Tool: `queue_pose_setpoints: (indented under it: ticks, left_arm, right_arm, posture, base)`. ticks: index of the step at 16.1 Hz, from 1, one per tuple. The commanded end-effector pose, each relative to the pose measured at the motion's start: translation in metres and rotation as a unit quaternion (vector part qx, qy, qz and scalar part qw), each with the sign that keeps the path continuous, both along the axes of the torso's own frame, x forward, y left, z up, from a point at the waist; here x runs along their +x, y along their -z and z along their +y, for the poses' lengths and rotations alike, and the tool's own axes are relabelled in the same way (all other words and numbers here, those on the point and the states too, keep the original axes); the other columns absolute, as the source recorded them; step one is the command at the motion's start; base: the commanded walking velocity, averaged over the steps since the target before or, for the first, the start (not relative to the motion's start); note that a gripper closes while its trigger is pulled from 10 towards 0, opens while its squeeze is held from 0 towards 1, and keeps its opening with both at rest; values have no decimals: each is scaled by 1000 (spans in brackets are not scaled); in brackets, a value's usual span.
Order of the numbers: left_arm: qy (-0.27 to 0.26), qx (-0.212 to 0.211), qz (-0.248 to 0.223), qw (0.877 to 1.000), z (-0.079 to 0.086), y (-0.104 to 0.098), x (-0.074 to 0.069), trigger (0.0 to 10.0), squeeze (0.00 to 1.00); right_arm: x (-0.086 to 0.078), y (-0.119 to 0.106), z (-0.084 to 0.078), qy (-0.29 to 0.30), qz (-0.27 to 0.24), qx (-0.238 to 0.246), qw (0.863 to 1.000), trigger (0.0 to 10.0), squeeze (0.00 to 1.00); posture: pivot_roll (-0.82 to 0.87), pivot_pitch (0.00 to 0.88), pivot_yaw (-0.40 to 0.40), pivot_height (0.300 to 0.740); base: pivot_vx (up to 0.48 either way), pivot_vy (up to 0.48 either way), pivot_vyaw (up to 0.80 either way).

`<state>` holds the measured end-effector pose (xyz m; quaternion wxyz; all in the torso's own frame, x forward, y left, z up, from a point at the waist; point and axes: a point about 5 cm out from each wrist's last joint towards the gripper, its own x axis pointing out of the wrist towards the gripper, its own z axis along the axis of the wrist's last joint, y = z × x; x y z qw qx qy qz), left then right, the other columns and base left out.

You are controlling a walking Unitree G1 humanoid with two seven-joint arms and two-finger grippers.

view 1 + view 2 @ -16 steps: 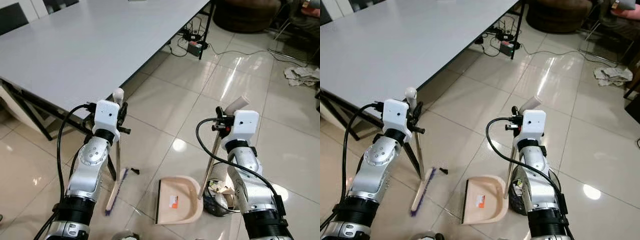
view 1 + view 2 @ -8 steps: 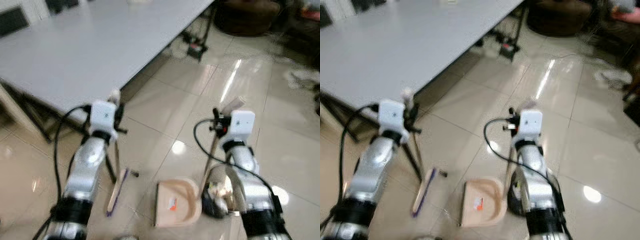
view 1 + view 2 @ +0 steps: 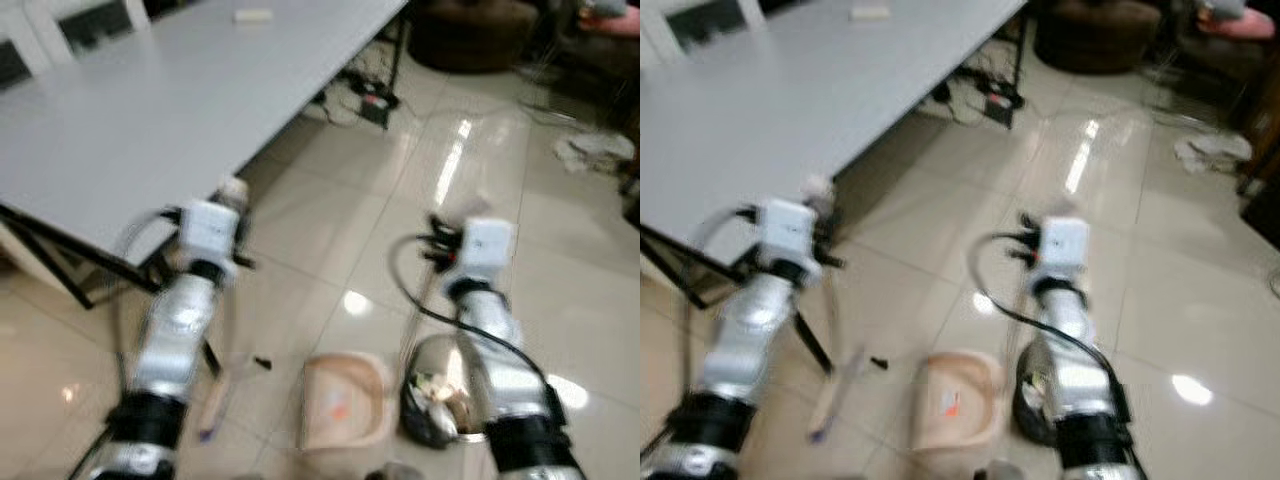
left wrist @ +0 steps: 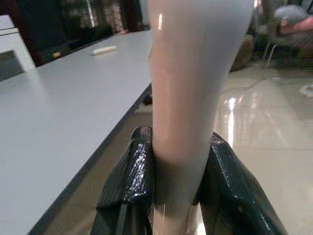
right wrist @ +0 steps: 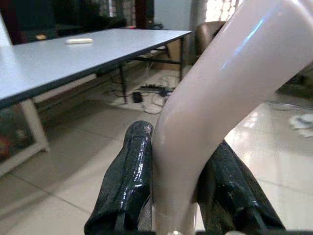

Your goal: Sweep floor

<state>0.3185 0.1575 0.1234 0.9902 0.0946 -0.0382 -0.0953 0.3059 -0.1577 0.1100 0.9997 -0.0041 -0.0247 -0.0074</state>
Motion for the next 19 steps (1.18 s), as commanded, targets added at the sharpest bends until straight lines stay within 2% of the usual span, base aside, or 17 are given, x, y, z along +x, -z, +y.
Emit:
queue_pose_setpoints:
  ticks: [1,17,19]
  left_arm:
    - [-5,1,-27,1000,6,-14,3,10000,0]
    - [-3,5,-23,1000,7,-12,4,10000,0]
    - [-6,31,-24,999,10,-8,4,10000,0]
  right_arm:
    - [3,-12,5,-8,-29,0,1000,10000,0]
    - [2,-10,7,-10,-30,-5,999,10000,0]
    - [1,-7,8,-9,-26,-17,999,10000,0]
  posture:
    - [46,57,5,740]
    - [44,69,24,740]
    - [42,66,28,740]
  base:
    - [364,0,0]
    - [359,0,0]
    - [0,0,0]
